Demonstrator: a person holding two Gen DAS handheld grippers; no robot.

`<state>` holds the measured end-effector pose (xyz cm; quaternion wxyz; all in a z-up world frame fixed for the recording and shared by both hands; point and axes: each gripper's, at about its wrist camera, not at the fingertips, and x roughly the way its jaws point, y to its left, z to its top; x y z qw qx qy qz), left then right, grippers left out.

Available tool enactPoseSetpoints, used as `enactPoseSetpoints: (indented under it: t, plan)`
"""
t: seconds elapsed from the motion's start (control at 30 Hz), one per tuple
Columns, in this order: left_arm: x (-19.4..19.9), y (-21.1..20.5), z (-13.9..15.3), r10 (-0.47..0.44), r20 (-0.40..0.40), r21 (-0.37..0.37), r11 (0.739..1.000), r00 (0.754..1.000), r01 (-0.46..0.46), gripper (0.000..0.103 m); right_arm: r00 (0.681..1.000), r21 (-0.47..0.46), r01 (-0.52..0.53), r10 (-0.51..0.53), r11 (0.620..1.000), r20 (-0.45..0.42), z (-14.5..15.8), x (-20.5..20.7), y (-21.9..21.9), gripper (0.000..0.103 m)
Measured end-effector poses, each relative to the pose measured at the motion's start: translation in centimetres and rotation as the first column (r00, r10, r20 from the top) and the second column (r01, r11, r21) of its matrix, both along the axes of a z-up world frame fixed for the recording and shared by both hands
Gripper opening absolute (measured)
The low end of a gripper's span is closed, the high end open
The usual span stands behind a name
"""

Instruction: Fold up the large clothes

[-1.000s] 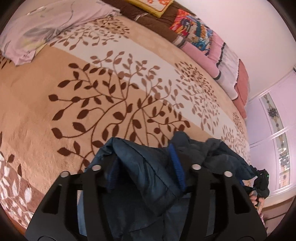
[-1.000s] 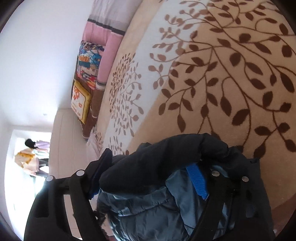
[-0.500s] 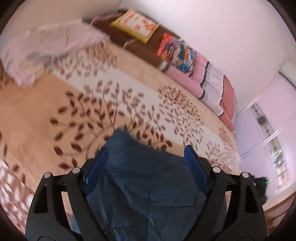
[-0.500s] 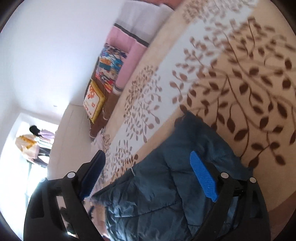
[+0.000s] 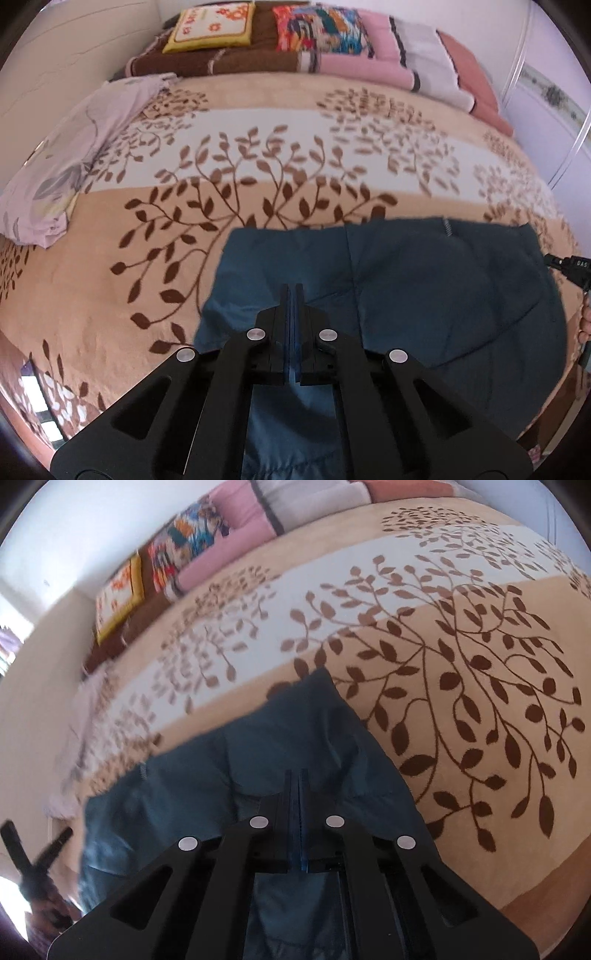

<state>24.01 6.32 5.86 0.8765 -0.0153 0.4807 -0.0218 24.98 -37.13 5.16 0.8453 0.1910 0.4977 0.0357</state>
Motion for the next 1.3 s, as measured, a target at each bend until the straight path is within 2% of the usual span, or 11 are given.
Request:
enactPoseSetpoints:
  t: [0.17,0.3,0.53,0.73,0.8,0.9,0.97,1.03,1.17,1.3]
  plan:
    - [1.8,-1.0,-3.1,0.0,-0.076,0.034,0.999,0.997,0.002,0.001,0.998,-0.071,-0.008,0.004,0.997,-0.058,-2.4,1.8,0.6,0.004]
    - [2.4,-1.3,-4.8,0.013,-0.108,0.047,0.999,0.994,-0.008,0.001,0.996,-0.093,-0.007,-0.001,0.996,-0.089,-3.6,2.4,0.6,0.004]
    - [3.1,-1.4,-5.9,0.018,-0.123,0.052,0.999,0.992,-0.012,0.001,0.994,-0.09,0.001,-0.011,0.996,-0.108,-5.0,2.9,0.2,0.001]
    - [2.8,-1.5,-5.3,0.049,-0.105,0.072,0.997,0.993,-0.041,0.002,0.994,-0.077,0.018,-0.025,0.997,-0.102,-4.7,2.7,0.1,0.001]
    - [2.6,-1.4,-5.0,0.068,-0.098,0.079,0.995,0.993,-0.061,0.006,0.996,-0.079,0.018,-0.025,0.997,-0.09,-4.2,2.3,0.1,0.001]
    - [2.1,-1.2,-4.4,0.098,-0.08,0.084,0.992,0.992,-0.091,0.024,0.997,-0.08,0.012,-0.018,0.997,-0.077,-3.7,1.6,0.3,0.004]
    - [1.7,-1.1,-3.7,0.103,-0.063,0.094,0.991,0.993,-0.096,0.042,0.998,-0.079,0.009,-0.014,0.997,-0.069,-3.2,1.1,0.4,0.004]
    - [1.2,-1.0,-2.9,0.1,-0.042,0.094,0.991,0.994,-0.096,0.051,0.998,-0.069,0.001,-0.006,0.998,-0.06,-2.7,0.4,0.5,0.004]
    - [0.0,-0.9,-1.5,0.097,-0.013,0.092,0.991,0.995,-0.096,0.058,0.999,-0.039,0.003,-0.005,0.999,-0.048,-1.9,-1.3,0.5,0.004]
    - [-1.4,-0.9,-0.2,0.095,0.007,0.085,0.992,0.995,-0.096,0.059,0.999,-0.017,0.004,-0.004,1.0,-0.038,-1.2,-3.6,0.4,0.004]
